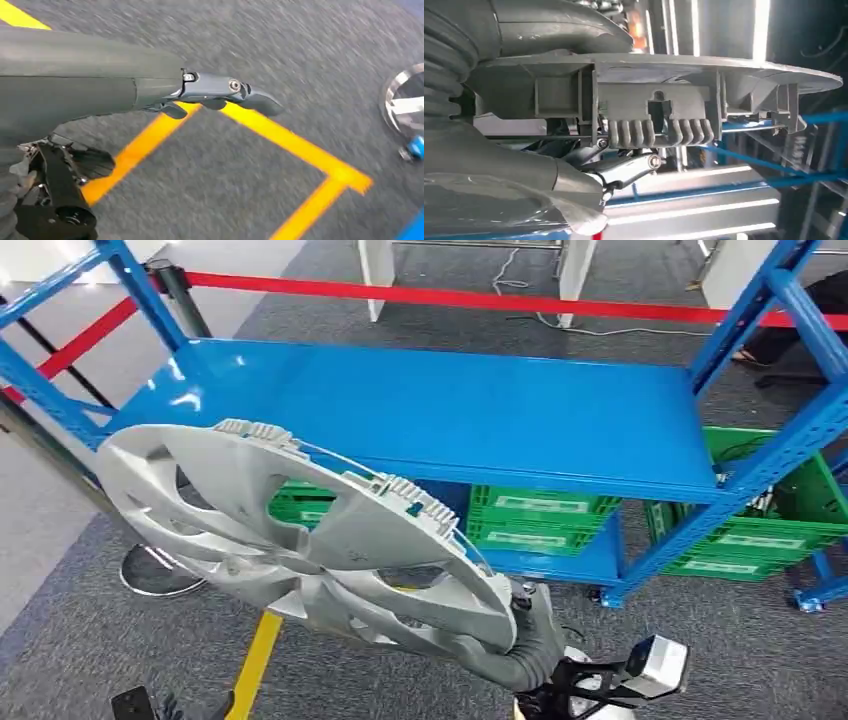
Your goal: Take the parts from the cabinet and place them on the table.
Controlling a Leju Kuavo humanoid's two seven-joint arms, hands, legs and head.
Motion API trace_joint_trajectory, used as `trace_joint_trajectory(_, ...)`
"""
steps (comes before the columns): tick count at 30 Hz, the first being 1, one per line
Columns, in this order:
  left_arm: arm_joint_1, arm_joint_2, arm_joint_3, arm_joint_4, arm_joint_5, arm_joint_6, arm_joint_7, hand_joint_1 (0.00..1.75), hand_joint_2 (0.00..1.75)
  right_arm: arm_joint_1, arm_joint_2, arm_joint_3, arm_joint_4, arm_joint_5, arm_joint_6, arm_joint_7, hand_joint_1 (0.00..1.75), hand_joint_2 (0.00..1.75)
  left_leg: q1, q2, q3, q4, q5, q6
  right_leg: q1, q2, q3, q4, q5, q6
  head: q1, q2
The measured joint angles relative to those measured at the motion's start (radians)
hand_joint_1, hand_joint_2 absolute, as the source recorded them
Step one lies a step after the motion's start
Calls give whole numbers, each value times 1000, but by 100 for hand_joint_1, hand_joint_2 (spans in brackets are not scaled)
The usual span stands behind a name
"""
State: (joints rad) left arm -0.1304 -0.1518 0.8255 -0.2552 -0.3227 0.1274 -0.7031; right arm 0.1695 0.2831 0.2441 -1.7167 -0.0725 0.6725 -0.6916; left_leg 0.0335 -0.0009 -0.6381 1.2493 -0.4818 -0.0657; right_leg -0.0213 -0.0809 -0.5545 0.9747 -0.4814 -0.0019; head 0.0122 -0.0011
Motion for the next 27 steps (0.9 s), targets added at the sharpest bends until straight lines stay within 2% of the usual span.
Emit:
trace_joint_trajectory(1, 0, 0, -3, 0, -2, 2, 0, 0, 175, -3, 0, 1, 3, 0, -1, 0, 175, 175, 5, 24, 65, -95, 18, -9, -3, -11, -12, 10, 4, 6, 0, 0)
trace_joint_trajectory(2, 0, -6, -10, 0, -3, 1, 0, 0, 175, -4, 0, 3, 4, 0, -2, 0, 175, 175, 8, 72, 126, -187, 0, -18, 2, -18, -21, 16, 5, 13, -5, 0)
trace_joint_trajectory(3, -3, -5, -14, 0, -3, 2, 0, 0, 175, -6, 0, 3, 4, 0, -3, -1, 175, 175, -8, 79, 162, -259, -30, -4, 3, -29, -27, 23, 10, 21, -8, 0)
trace_joint_trajectory(4, -3, -5, -14, 0, -3, 2, 0, 0, 175, -7, 0, 3, 5, 0, -5, -1, 175, 175, -7, 74, 162, -272, -40, 14, 6, -39, -29, 23, 19, 30, -3, 0)
trace_joint_trajectory(6, 2, -5, -14, 0, -6, 5, 0, 0, 175, -10, 0, 5, 9, 0, -6, -1, 175, 175, -12, 49, 148, -269, -35, 23, 1, -60, -30, 19, 32, 43, -4, 0)
trace_joint_trajectory(7, 6, -5, -14, 0, -6, 4, 0, 0, 175, -11, 0, 5, 11, 1, -9, -1, 175, 175, -5, 39, 147, -281, -27, 37, -4, -49, -40, 22, 21, 49, -3, 0)
trace_joint_trajectory(8, 8, -6, -14, 0, -2, -6, 0, 0, 175, -10, 0, 5, 13, 2, -11, -1, 175, 175, -8, 31, 133, -280, -18, 52, -11, 20, -52, 40, -20, 50, -3, 0)
trace_joint_trajectory(9, 7, -6, -14, 0, 3, -13, 2, 0, 175, -7, -1, 4, 13, 3, -13, -1, 175, 175, -9, 23, 123, -278, -10, 64, -10, 54, -68, 95, -73, 46, 0, 0)
trace_joint_trajectory(11, 8, -11, -13, 1, 19, -32, 8, 0, 175, -5, -2, 3, 13, 7, -20, 0, 175, 175, -19, 1, 103, -276, 3, 81, -3, 77, -121, 272, -164, 46, 6, 0)
trace_joint_trajectory(12, 9, -14, -12, 1, 23, -38, 10, 0, 175, -3, -3, 3, 13, 7, -23, -1, 175, 175, -25, -11, 93, -275, 11, 85, 1, 79, -139, 337, -184, 42, 6, 0)
trace_joint_trajectory(13, 11, -14, -11, 2, 29, -41, 13, 0, 175, -2, -4, 3, 13, 7, -25, -1, 175, 175, -30, -24, 84, -273, 17, 86, 7, 80, -135, 347, -176, 36, 5, 0)
trace_joint_trajectory(14, 13, -14, -11, 2, 30, -41, 15, 0, 175, -1, -4, 3, 13, 7, -25, -1, 175, 175, -34, -38, 76, -269, 22, 87, 12, 81, -102, 309, -147, 27, 6, 0)
trace_joint_trajectory(15, 14, -14, -10, 2, 34, -42, 15, 0, 175, -1, -5, 3, 13, 8, -28, -1, 175, 175, -37, -50, 71, -265, 25, 87, 14, 85, -55, 235, -111, 18, 6, 0)
trace_joint_trajectory(16, 14, -15, -10, 2, 36, -44, 15, 0, 175, -2, -5, 3, 13, 8, -28, -1, 175, 175, -40, -65, 66, -261, 27, 86, 18, 100, 2, 137, -71, 7, 6, 0)
trace_joint_trajectory(17, 14, -16, -10, 2, 44, -49, 18, 0, 175, -2, -5, 3, 13, 8, -29, -1, 175, 175, -39, -77, 59, -257, 29, 85, 20, 138, 45, 57, -56, -7, 6, 0)
trace_joint_trajectory(18, 12, -19, -7, 4, 63, -59, 26, 0, 175, 0, -5, 3, 12, 7, -30, -1, 175, 175, -44, -85, 48, -252, 34, 79, 14, 175, 70, 34, -63, -13, 0, 0)
trace_joint_trajectory(19, 12, -18, 0, 4, 74, -66, 31, 0, 175, 4, -5, 3, 11, 5, -31, -2, 175, 175, -38, -95, 42, -250, 46, 74, 14, 172, 68, 23, -57, -6, 3, 0)
trace_joint_trajectory(21, 20, -21, 17, 6, 84, -77, 37, 0, 175, 7, -7, 4, 11, 5, -32, -1, 175, 175, -28, -116, 28, -254, 63, 59, 22, 152, 60, 25, -49, -5, 6, 0)
trace_joint_trajectory(22, 27, -20, 19, 6, 84, -77, 37, 0, 175, 7, -7, 5, 11, 6, -32, 0, 175, 175, -36, -130, 22, -256, 73, 51, 21, 136, 55, 16, -37, -5, 5, 0)
trace_joint_trajectory(23, 29, -15, 21, 6, 82, -75, 37, 0, 175, 2, -8, 5, 11, 6, -32, 0, 175, 175, -38, -92, 11, -244, 47, 48, 12, 107, 59, -12, -36, -6, 8, 0)
trace_joint_trajectory(24, 27, -18, 21, 7, 80, -70, 38, 0, 175, 4, -7, 5, 12, 7, -34, -1, 175, 175, -38, -47, -3, -212, 1, 43, 11, 100, 49, -7, -30, -15, -5, 0)
trace_joint_trajectory(25, 25, -18, 21, 7, 77, -65, 39, 0, 175, 3, -8, 4, 12, 6, -35, -2, 175, 175, -32, -22, -23, -139, -58, 35, 13, 82, 40, -5, -26, -19, -8, 0)
trace_joint_trajectory(26, 24, -18, 21, 7, 72, -64, 39, 0, 175, 4, -8, 3, 12, 5, -37, -3, 175, 175, -27, -12, -43, -60, -107, 28, 13, 63, 30, 0, -22, -20, -6, 0)
trace_joint_trajectory(27, 24, -18, 21, 7, 69, -62, 41, 0, 175, 3, -8, 3, 13, 6, -38, -1, 175, 175, -22, -10, -56, 12, -138, 22, 13, 46, 19, 6, -18, -19, -8, 0)
